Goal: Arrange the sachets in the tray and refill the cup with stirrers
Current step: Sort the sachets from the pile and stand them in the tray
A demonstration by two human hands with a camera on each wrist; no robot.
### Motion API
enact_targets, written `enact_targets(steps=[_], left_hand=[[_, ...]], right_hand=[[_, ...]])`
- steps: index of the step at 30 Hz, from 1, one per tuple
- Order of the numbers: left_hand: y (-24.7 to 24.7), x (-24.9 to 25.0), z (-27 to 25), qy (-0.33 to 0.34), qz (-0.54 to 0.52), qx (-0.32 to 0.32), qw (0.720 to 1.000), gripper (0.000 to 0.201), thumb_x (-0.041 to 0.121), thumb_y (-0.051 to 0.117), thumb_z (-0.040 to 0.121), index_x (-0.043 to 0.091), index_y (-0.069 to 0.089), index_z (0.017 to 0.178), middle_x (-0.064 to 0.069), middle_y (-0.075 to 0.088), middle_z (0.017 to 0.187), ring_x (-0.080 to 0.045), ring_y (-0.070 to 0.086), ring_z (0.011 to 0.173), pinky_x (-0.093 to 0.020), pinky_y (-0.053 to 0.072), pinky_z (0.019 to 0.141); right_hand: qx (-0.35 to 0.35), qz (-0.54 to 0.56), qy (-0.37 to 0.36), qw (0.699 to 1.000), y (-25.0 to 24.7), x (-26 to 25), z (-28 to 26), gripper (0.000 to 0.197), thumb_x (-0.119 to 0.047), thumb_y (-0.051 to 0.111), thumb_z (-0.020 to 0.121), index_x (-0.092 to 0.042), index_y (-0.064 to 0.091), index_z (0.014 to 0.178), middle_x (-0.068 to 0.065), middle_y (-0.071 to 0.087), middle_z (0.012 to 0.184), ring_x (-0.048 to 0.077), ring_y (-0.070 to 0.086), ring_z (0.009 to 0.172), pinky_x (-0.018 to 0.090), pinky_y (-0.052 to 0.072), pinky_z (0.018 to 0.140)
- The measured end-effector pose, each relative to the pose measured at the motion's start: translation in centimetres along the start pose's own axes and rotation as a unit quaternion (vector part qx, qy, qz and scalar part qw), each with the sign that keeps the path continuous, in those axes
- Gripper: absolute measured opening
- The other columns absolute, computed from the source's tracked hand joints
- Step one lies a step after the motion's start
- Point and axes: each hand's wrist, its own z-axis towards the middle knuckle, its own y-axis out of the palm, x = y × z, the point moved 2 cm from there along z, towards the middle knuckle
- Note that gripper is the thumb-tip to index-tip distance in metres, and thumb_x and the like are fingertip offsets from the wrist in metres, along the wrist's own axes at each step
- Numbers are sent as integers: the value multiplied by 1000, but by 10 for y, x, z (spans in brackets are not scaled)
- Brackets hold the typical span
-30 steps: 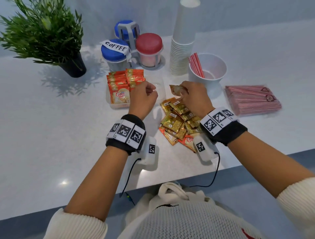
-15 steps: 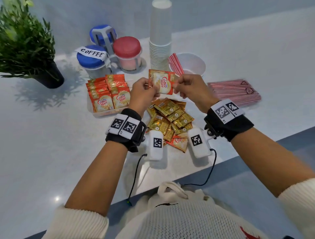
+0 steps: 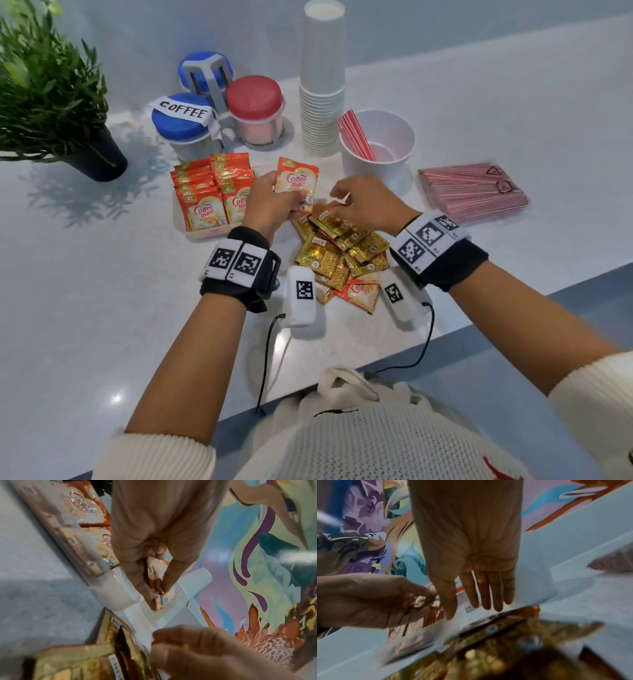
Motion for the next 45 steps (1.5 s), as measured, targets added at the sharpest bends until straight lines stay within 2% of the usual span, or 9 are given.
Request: enact_targets(steps=[7,12,16,22,27,30,34,39,45], left_hand=[[-7,-6,-1,16,-29,37,999,28,0,56,88,2,54,116,-11,61,103,-15,62,79,-13,54,54],[-10,-11,-4,17,-41,52,998,23,2,55,89,10,55,110,-7,62,101,-15,62,79,-13,53,55],[-13,-10,-5,20,-42,68,997,29,3,49,92,11,52,120,-6,61,109,-18,61,94,-19,52,67],[-4,-6,-16,-28,-67,-26,997,22,13,32,100,12,54,101,-6,61,90,-17,61,73,-28,54,68],[4,-9,-24,-35,-79,-83,993,21,8,57,90,10,54,111,-6,65,87,-14,64,68,-20,56,59],[4,-10,-25,-32,-94,-67,993,32,0,61,86,10,52,114,-8,65,95,-15,64,74,-19,56,58],[1,-8,-24,-2,-126,-17,992,44,0,60,86,5,45,127,-5,63,93,-13,62,74,-17,54,58],[-2,-9,-21,11,-150,25,988,57,7,51,94,6,26,144,-23,50,133,-12,60,80,-15,55,57],[-14,-7,-19,22,-163,38,986,50,7,48,95,6,29,142,-10,56,111,-10,61,77,-15,55,60]], right_hand=[[-39,-126,-26,991,20,-10,-6,33,-27,61,83,-7,61,109,12,62,103,18,45,83,27,33,72],[34,-77,-32,996,13,-2,-6,20,-10,46,92,-2,63,98,20,66,94,34,57,86,35,44,71],[69,18,-72,995,-3,-4,-10,19,-6,49,90,0,66,99,16,68,90,29,60,80,31,46,69],[15,124,-89,988,-25,-16,-5,20,-10,68,81,-2,67,98,5,64,86,6,56,68,2,39,58],[80,192,-50,977,-24,-13,-2,28,-13,77,72,-2,65,95,0,60,77,11,54,69,18,43,62],[117,264,-10,957,-18,-10,-3,34,-12,77,72,-1,61,99,-12,45,63,2,41,57,20,39,60],[91,438,56,893,-9,-7,-8,35,-10,75,74,-6,53,101,7,62,80,12,59,62,22,49,57],[87,474,70,873,-7,-8,-10,17,-4,65,83,-1,60,98,6,62,78,4,55,48,15,44,47],[40,542,27,839,-27,-9,-8,14,-5,60,86,-5,61,101,8,57,84,6,48,51,16,40,50]])
